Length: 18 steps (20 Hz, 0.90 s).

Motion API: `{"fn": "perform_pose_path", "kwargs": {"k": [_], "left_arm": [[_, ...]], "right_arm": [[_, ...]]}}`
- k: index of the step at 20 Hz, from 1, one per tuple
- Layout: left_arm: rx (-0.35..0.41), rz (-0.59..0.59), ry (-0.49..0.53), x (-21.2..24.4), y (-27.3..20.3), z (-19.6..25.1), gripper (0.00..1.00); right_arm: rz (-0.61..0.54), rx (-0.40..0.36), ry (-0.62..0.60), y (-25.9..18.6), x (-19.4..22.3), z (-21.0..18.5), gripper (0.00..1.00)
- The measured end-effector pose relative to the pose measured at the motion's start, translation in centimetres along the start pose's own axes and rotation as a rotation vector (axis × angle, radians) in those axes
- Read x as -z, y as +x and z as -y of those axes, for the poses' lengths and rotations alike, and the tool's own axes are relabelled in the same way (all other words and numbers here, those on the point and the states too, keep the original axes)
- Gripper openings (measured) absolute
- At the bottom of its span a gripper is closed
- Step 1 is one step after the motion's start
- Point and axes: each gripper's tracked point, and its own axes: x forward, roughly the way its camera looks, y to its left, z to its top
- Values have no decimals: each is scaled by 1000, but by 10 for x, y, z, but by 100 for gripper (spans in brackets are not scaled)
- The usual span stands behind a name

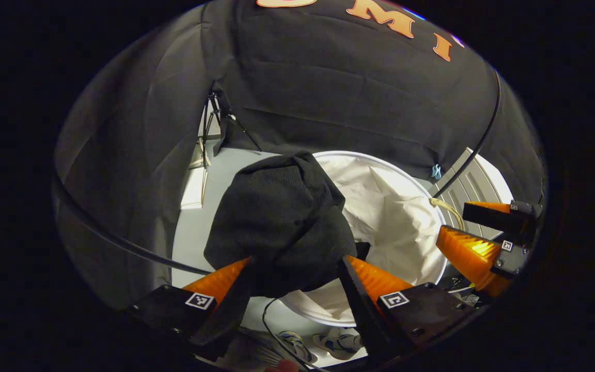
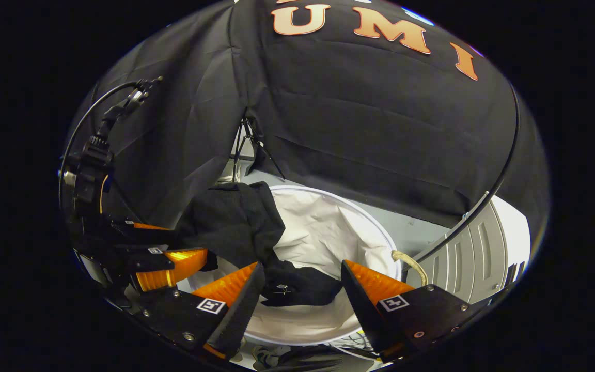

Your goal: Grasp the clothes on the hanger with both hands and then place them into the laundry hamper below.

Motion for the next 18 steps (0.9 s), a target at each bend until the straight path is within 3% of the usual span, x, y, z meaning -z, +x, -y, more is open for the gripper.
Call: {"fn": "perform_pose_path", "kwargs": {"k": [4,5,7,9,14,18], "left_arm": [[168,18,-67,-5,-16,30,98],[178,23,-71,-6,-20,31,98],[128,41,-28,-7,-18,19,98],[16,61,45,-11,-17,-1,98],[7,125,-5,-27,-21,-3,99],[24,257,-30,-82,-66,16,98]], "right_arm": [[5,-3,7,-1,-1,-1,92],[5,-3,6,-2,0,0,92],[5,-2,5,-4,0,0,92],[6,-1,7,-3,-1,0,92],[35,12,47,-14,-10,3,92],[131,11,100,-45,-52,11,92]]}}
